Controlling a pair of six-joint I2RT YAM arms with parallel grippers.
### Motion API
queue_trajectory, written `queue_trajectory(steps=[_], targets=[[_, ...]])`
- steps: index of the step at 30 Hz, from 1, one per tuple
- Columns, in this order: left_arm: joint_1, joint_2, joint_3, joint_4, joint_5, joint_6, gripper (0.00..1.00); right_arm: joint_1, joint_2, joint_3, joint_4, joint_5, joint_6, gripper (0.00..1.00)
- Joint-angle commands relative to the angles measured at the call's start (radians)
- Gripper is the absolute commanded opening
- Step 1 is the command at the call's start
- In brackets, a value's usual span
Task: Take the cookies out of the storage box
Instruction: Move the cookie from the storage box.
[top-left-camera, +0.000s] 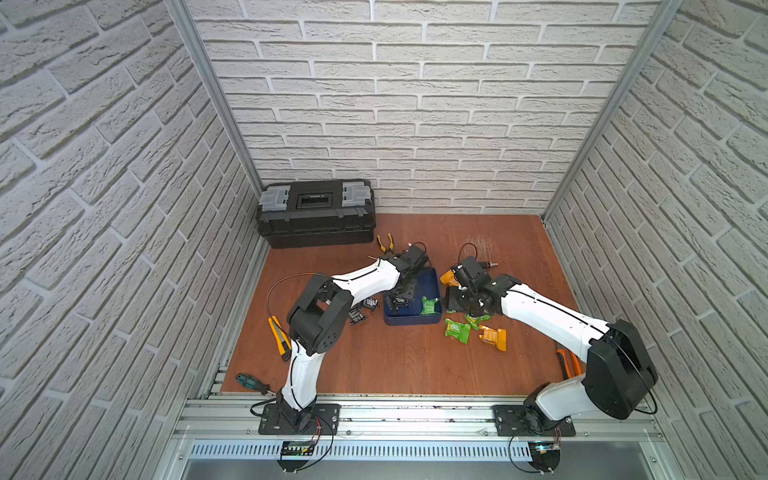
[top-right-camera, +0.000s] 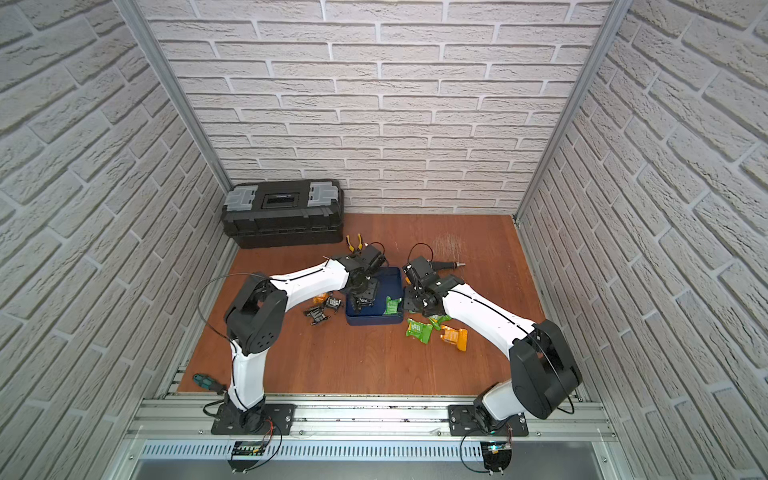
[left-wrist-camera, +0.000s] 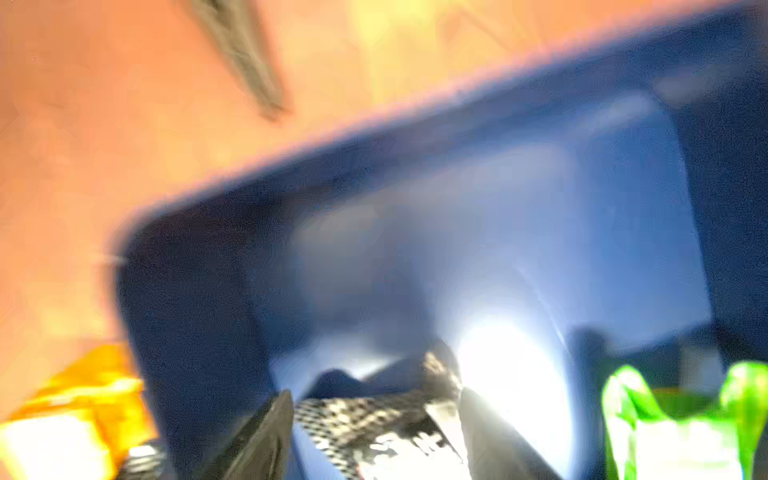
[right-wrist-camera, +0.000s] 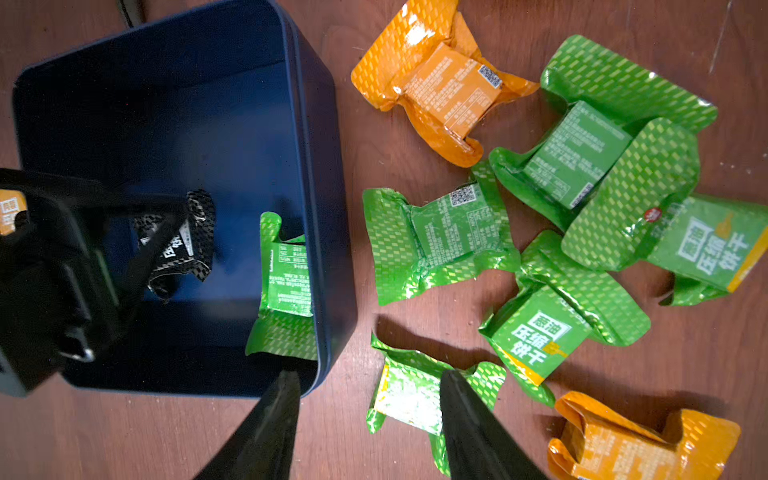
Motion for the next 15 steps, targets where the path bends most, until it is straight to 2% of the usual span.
queue_trajectory(steps=[1, 6, 8, 13, 15], targets=[[0.003, -0.074, -0.01, 0.042, -0.029, 0.047, 0.69, 0.003, 0.001, 0.025, 0.014, -0.001, -0.012, 0.59], [-0.018, -0.112, -0.025, 0.057, 0.043, 0.233, 0.68, 0.003, -0.007, 0.024, 0.005, 0.003, -0.021, 0.59], [-0.017, -0.132, -0.033, 0.048, 0.079, 0.375, 0.68, 0.003, -0.011, 0.018, 0.008, 0.0, -0.019, 0.59], [0.003, -0.183, -0.042, -0.046, 0.178, 0.857, 0.69, 0.003, -0.021, 0.011, 0.009, 0.001, -0.022, 0.59], [0.032, -0.184, -0.027, -0.095, 0.207, 0.974, 0.69, 0.003, -0.023, 0.008, 0.009, 0.002, -0.022, 0.59]])
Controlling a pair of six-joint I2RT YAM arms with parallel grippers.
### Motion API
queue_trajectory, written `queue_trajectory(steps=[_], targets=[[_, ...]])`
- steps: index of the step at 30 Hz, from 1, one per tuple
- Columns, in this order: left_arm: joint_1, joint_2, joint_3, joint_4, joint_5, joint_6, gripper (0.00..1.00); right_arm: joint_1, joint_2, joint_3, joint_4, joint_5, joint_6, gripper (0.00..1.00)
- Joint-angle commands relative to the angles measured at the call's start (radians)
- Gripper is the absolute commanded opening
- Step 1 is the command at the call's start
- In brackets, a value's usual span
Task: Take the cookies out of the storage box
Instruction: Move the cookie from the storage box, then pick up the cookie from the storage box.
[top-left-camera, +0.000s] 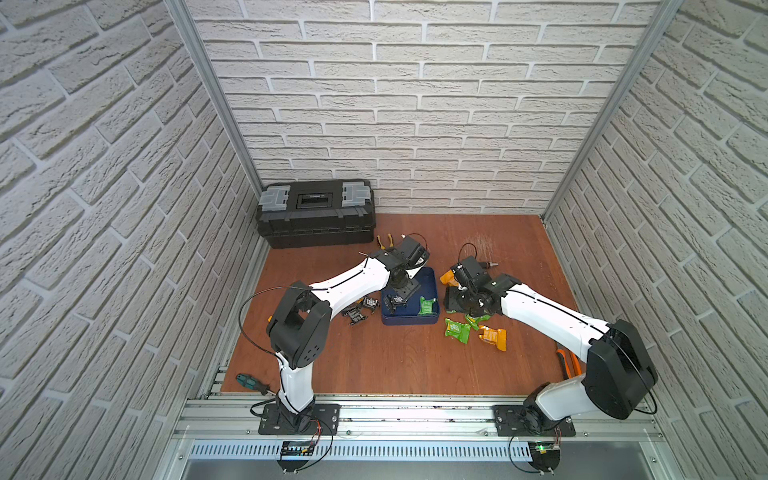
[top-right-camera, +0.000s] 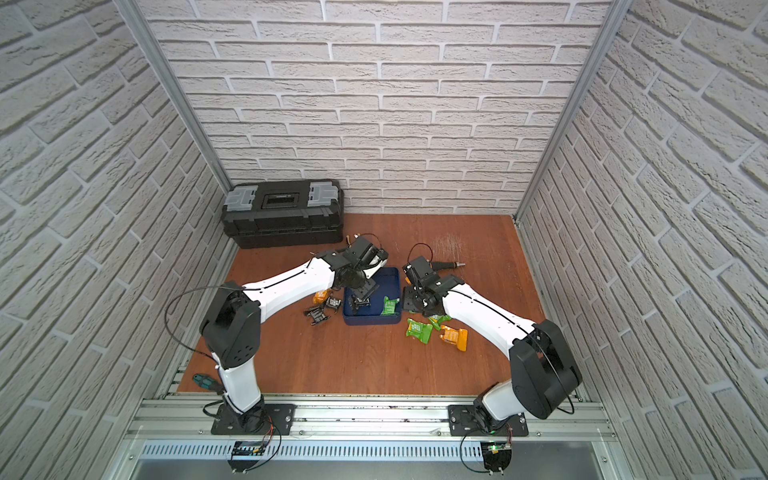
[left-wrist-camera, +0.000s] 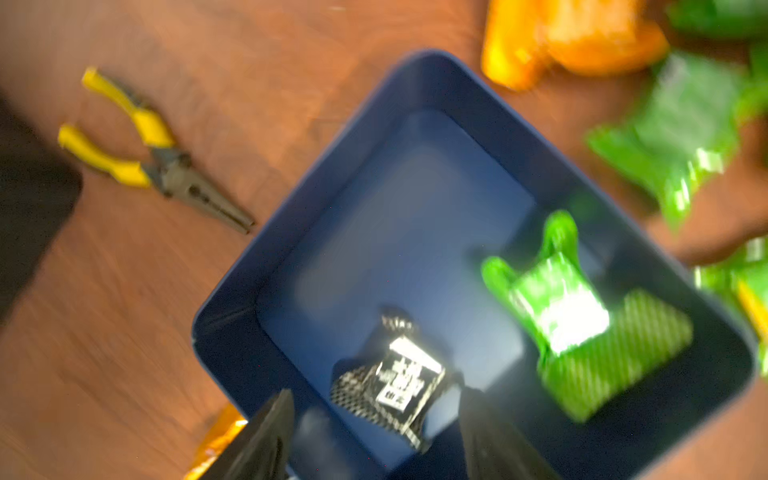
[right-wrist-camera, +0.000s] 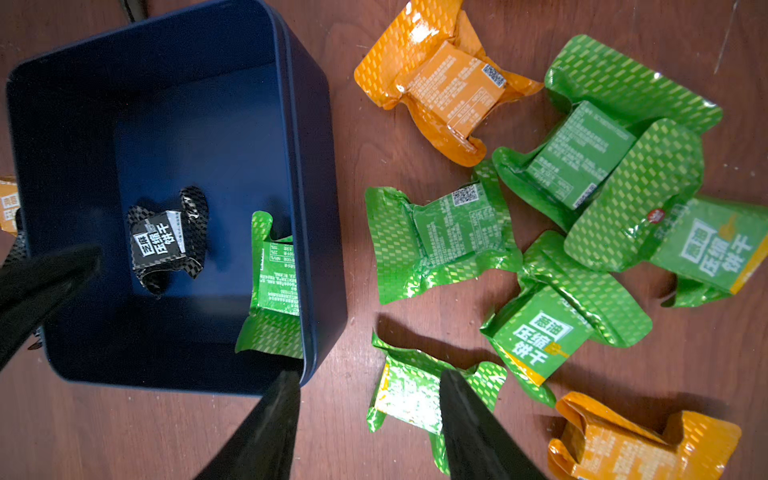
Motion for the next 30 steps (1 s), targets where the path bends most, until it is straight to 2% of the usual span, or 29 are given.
queue_trajectory(steps=[1, 5, 10, 14, 17, 23, 30], targets=[[0.058, -0.041, -0.001, -0.084, 0.111, 0.345, 0.69, 0.003, -0.026, 0.006, 0.011, 0.005, -0.011, 0.59], [0.124, -0.051, 0.031, -0.101, 0.277, 0.385, 0.68, 0.003, -0.047, -0.016, 0.016, 0.011, 0.002, 0.59], [0.121, 0.035, 0.126, -0.213, 0.339, 0.498, 0.69, 0.003, -0.06, -0.016, -0.008, 0.023, -0.012, 0.59], [0.109, 0.159, 0.251, -0.367, 0.324, 0.524, 0.69, 0.001, -0.066, -0.013, -0.015, 0.034, -0.015, 0.59], [0.092, 0.215, 0.29, -0.424, 0.273, 0.556, 0.68, 0.001, -0.064, -0.018, -0.015, 0.037, -0.008, 0.59], [0.077, 0.252, 0.303, -0.39, 0.168, 0.583, 0.67, 0.0, -0.064, -0.026, -0.012, 0.035, -0.006, 0.59], [0.052, 0.266, 0.292, -0.323, 0.162, 0.604, 0.67, -0.001, -0.055, -0.013, -0.019, 0.037, -0.009, 0.59]])
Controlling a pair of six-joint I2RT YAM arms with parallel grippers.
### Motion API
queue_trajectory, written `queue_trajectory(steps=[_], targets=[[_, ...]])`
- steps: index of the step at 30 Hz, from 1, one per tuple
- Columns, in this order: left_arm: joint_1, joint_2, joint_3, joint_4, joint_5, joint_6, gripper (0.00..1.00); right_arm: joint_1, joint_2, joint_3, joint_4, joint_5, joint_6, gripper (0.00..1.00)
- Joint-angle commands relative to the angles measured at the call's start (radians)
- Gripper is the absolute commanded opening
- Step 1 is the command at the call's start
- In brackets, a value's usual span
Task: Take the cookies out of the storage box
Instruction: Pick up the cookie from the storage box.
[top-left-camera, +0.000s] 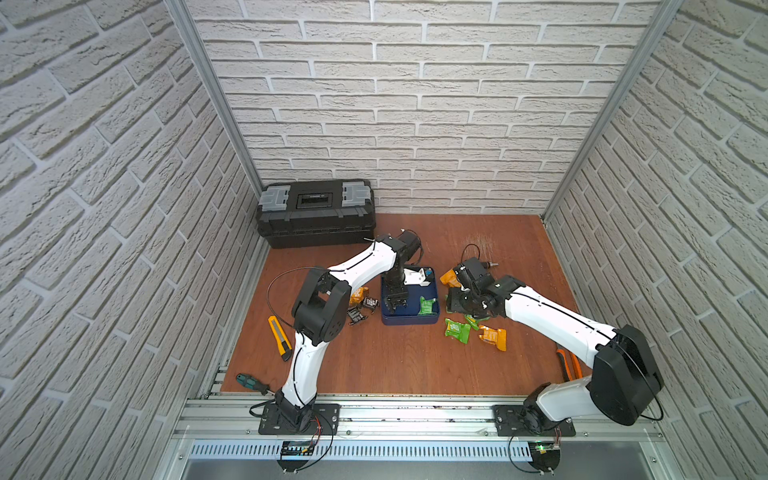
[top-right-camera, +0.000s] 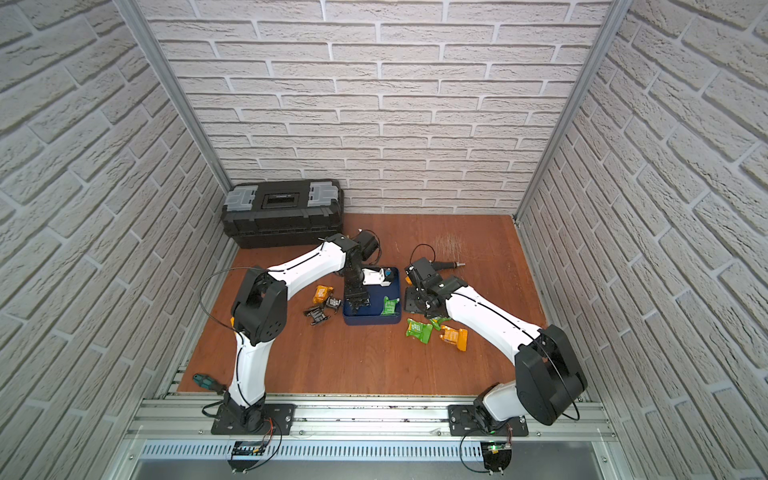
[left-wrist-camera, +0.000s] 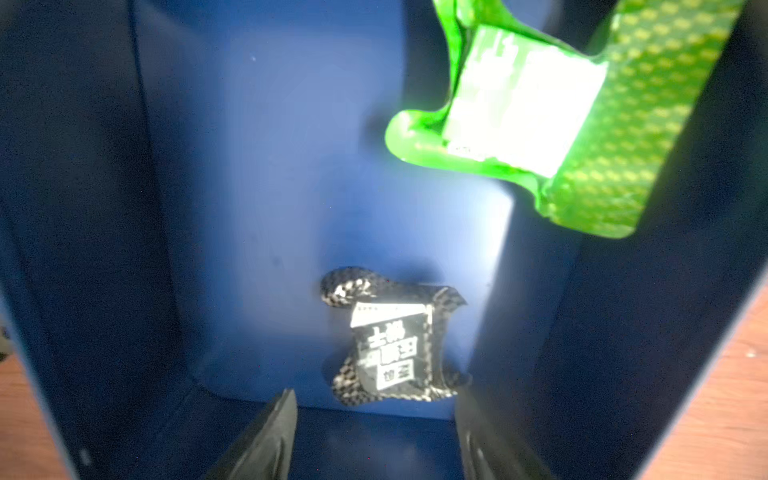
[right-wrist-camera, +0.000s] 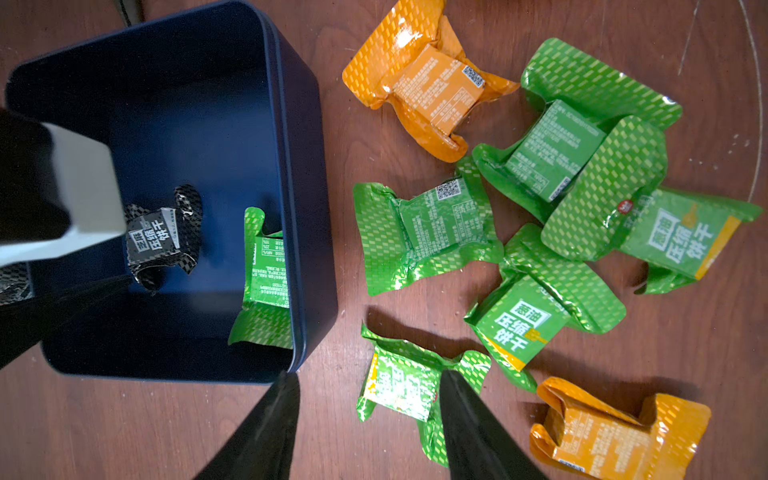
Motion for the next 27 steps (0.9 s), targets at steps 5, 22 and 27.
queue_trajectory(steps=[5, 22, 27], targets=[[-0.02, 0.036, 0.015, -0.008, 0.023, 0.026, 0.67, -0.002, -0.023, -0.003, -0.003, 0.021, -0.007, 0.59], [-0.028, 0.079, -0.005, 0.018, -0.055, 0.033, 0.59, -0.005, -0.029, -0.004, -0.007, 0.025, -0.005, 0.59], [-0.028, 0.08, -0.005, 0.011, -0.039, 0.026, 0.57, -0.007, -0.029, -0.008, -0.004, 0.026, -0.006, 0.59]])
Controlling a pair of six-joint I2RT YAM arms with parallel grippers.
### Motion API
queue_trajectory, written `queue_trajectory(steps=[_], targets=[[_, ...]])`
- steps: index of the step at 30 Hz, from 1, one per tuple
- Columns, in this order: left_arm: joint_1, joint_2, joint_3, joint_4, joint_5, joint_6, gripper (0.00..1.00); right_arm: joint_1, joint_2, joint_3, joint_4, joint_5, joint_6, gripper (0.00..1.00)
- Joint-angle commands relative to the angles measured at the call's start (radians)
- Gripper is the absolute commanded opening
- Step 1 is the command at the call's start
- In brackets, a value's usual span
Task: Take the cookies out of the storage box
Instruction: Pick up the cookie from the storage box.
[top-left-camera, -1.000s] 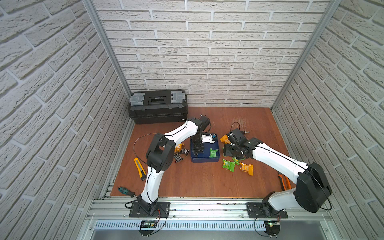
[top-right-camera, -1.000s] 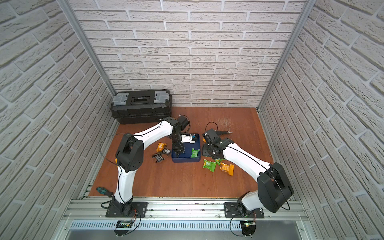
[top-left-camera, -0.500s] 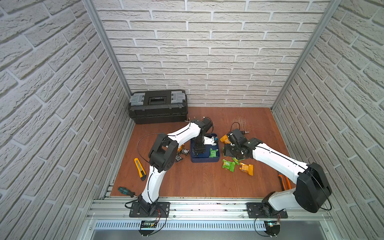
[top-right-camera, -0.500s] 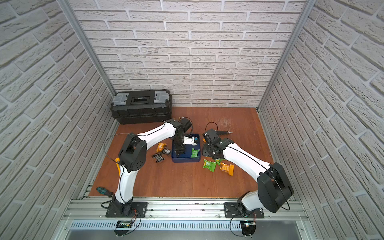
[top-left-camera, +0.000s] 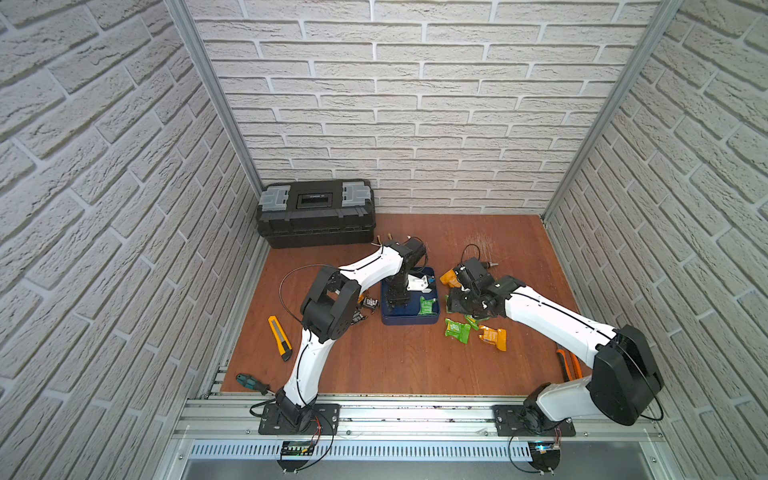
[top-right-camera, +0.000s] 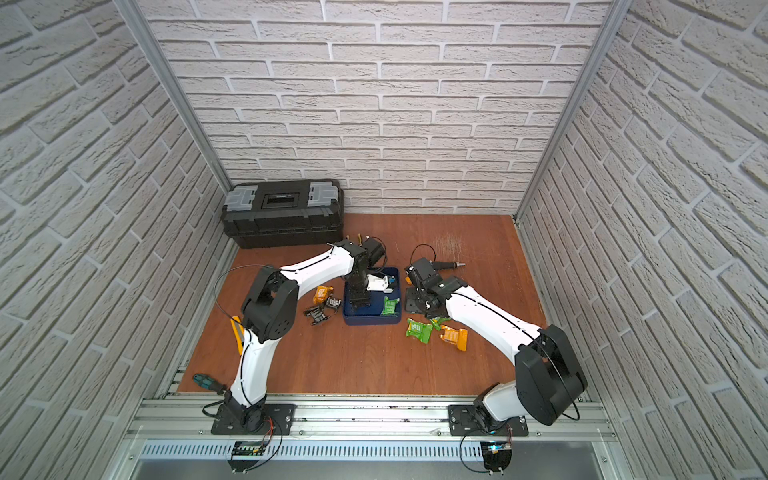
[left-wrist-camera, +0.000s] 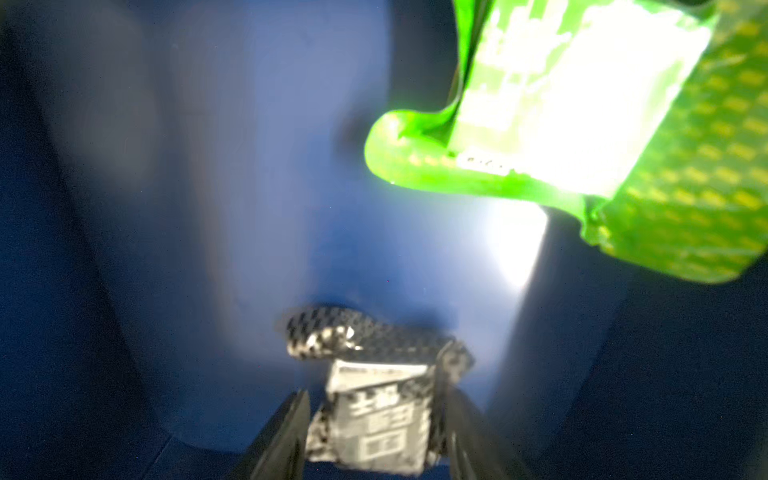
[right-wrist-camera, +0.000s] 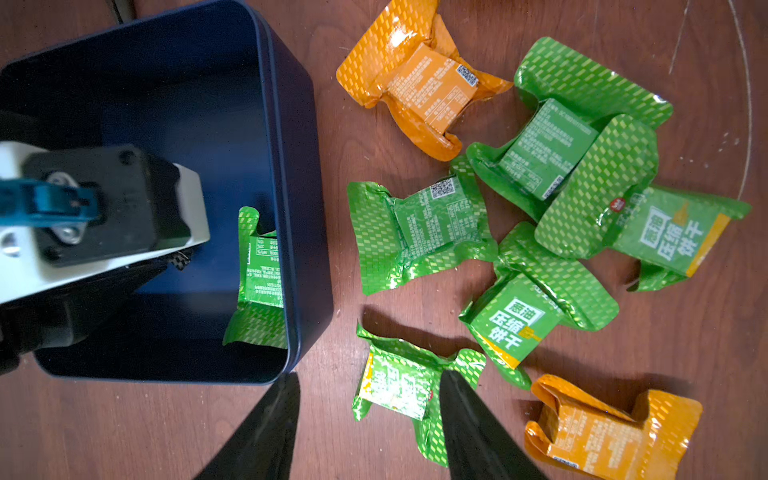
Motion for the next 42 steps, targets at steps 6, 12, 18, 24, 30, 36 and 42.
queue_trajectory(steps=[6, 12, 18, 24, 30, 36, 42], targets=[[-0.003, 0.01, -0.006, 0.008, -0.014, 0.008, 0.49, -0.005, -0.03, -0.009, 0.003, 0.017, -0.005, 0.59], [-0.003, 0.005, 0.002, 0.024, -0.03, 0.005, 0.39, -0.01, -0.038, -0.007, -0.004, 0.028, -0.011, 0.59], [-0.004, -0.018, 0.013, 0.04, -0.042, -0.016, 0.29, -0.023, -0.043, -0.005, -0.008, 0.032, -0.021, 0.59], [-0.005, -0.093, -0.011, 0.094, 0.003, -0.064, 0.27, -0.029, -0.05, -0.012, -0.009, 0.031, -0.022, 0.59], [-0.006, -0.189, -0.053, 0.175, 0.024, -0.167, 0.25, -0.035, -0.061, -0.019, -0.009, 0.031, -0.023, 0.59], [-0.018, -0.34, -0.164, 0.314, 0.013, -0.332, 0.25, -0.04, -0.065, -0.024, -0.005, 0.028, -0.02, 0.59], [-0.014, -0.468, -0.274, 0.386, -0.079, -0.62, 0.27, -0.041, -0.054, -0.023, 0.007, 0.016, -0.015, 0.59]])
